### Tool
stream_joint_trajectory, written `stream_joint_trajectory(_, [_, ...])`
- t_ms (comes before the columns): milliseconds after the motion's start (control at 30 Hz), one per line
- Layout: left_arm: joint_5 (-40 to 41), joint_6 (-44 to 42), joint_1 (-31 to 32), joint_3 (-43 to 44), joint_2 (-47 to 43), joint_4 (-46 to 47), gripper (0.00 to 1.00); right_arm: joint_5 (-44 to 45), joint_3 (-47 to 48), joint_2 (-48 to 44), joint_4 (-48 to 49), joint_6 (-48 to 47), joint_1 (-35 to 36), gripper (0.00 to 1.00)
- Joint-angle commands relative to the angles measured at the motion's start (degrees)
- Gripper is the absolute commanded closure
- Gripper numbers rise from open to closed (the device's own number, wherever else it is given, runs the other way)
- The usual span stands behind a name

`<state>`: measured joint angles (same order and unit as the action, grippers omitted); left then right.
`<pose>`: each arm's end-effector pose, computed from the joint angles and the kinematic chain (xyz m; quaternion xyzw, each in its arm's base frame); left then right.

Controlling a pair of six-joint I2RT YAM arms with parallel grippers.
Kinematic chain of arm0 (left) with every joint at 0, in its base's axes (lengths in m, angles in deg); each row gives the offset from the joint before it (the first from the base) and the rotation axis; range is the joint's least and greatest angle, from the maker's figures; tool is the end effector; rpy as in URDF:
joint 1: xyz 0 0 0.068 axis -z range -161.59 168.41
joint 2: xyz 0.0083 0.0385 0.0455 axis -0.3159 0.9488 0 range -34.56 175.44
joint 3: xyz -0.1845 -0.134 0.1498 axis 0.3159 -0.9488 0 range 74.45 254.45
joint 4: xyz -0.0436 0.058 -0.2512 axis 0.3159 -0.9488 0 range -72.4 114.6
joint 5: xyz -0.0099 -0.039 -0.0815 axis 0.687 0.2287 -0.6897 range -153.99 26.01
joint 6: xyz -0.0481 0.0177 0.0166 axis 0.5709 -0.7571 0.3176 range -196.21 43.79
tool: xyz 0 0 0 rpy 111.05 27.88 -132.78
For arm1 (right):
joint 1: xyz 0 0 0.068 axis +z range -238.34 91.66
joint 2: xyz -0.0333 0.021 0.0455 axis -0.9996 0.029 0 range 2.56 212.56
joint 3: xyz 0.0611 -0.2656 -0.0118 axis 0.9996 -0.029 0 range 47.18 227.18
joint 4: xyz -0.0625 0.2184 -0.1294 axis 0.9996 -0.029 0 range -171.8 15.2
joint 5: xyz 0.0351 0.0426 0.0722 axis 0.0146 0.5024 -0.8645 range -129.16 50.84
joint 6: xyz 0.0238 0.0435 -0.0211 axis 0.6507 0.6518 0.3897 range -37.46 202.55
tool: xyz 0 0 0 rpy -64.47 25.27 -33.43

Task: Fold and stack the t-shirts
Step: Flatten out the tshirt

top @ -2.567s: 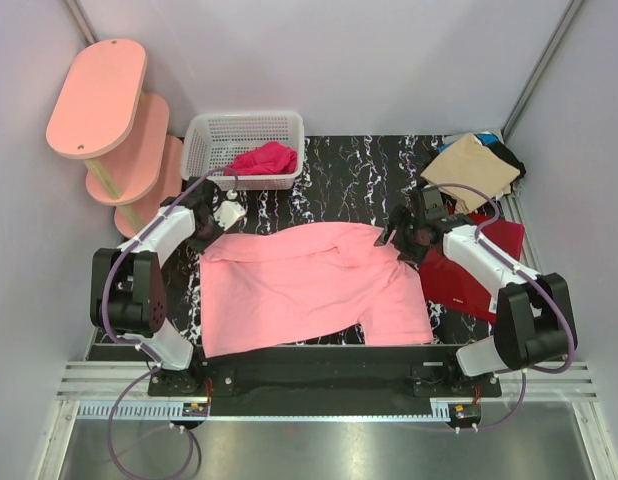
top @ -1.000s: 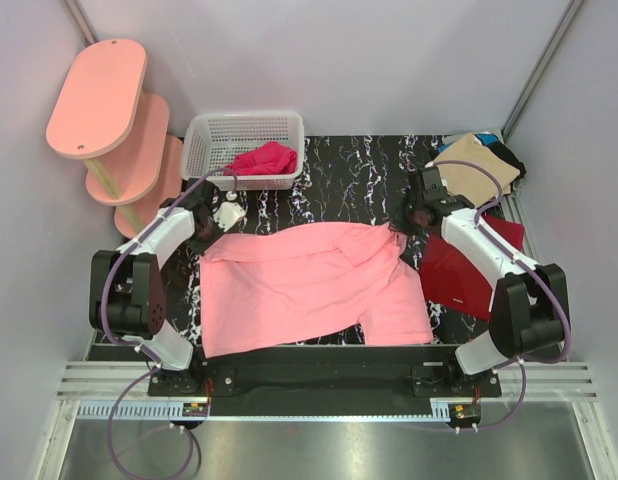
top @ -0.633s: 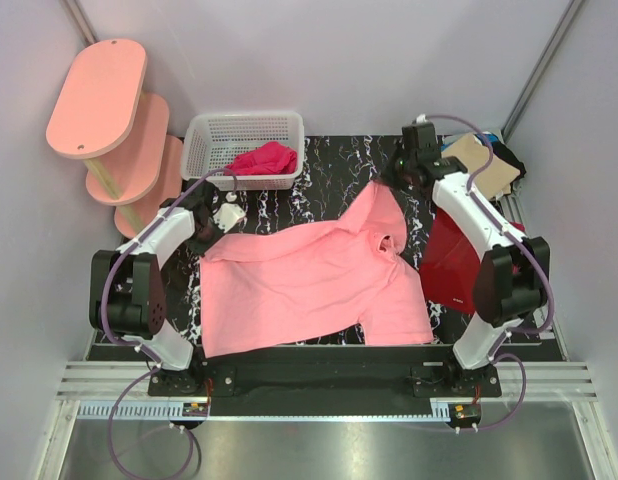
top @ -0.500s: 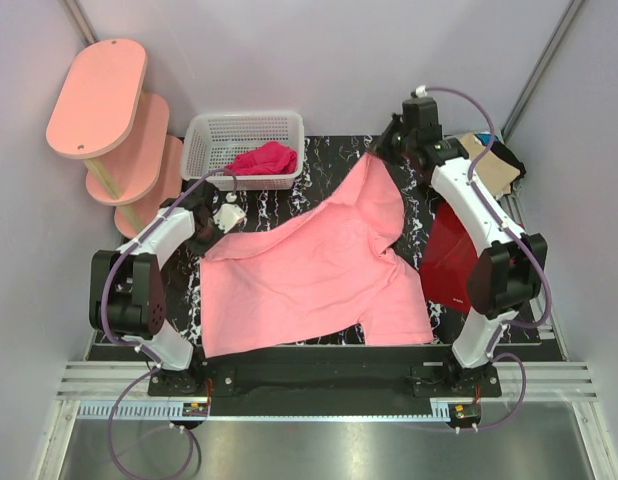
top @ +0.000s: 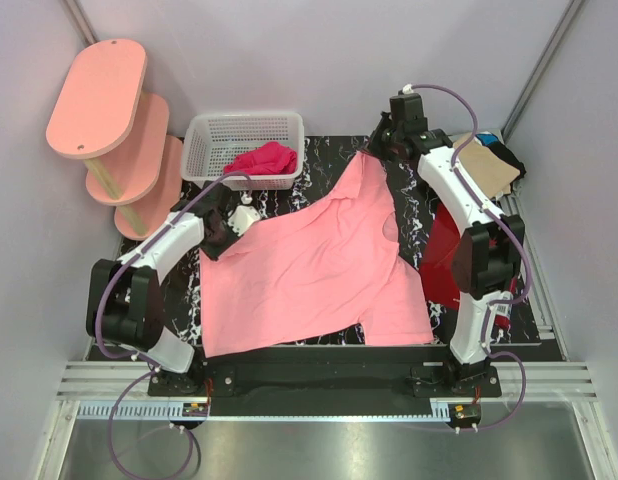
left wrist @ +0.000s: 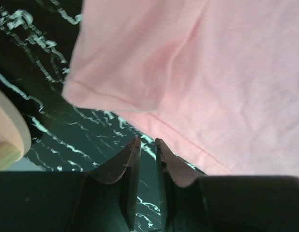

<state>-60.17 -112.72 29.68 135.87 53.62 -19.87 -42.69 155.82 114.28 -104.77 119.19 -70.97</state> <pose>0.2876 -0.0549 0.2170 0.3943 0.9038 0.0677 0.1519 0.4359 0.1387 0.3458 0.1326 0.8687 0.2404 0.4122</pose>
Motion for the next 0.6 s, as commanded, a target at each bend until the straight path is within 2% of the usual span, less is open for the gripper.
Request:
stream_joint_trajectory(0, [-2.1,2.1,1.1,-1.2,-0.4,-0.4,0.74,0.5,3.9,0.3,-0.4,-1.1,0.3,1.0])
stream_joint_trajectory(233, [0.6,2.3,1.6,-3.4,2.8,2.2,0.72,1.6,7.6,0.5,-1.0,-2.7,0.2,1.0])
stream_joint_trajectory(333, [2.9,2.5,1.6,-3.4,4.9,3.6,0.71,1.8,13.2,3.1,-3.3,-3.6,0.2,1.0])
stream_joint_trajectory(433, [4.4,2.7,1.6,-3.1,6.8,5.1,0.65,0.9,20.4,6.7,-7.3,-3.7,0.3,1.0])
stream_joint_trajectory(567, [5.1,3.2,1.6,-2.1,8.2,6.3,0.58,0.1,20.8,7.4,-8.3,-3.3,0.3,1.0])
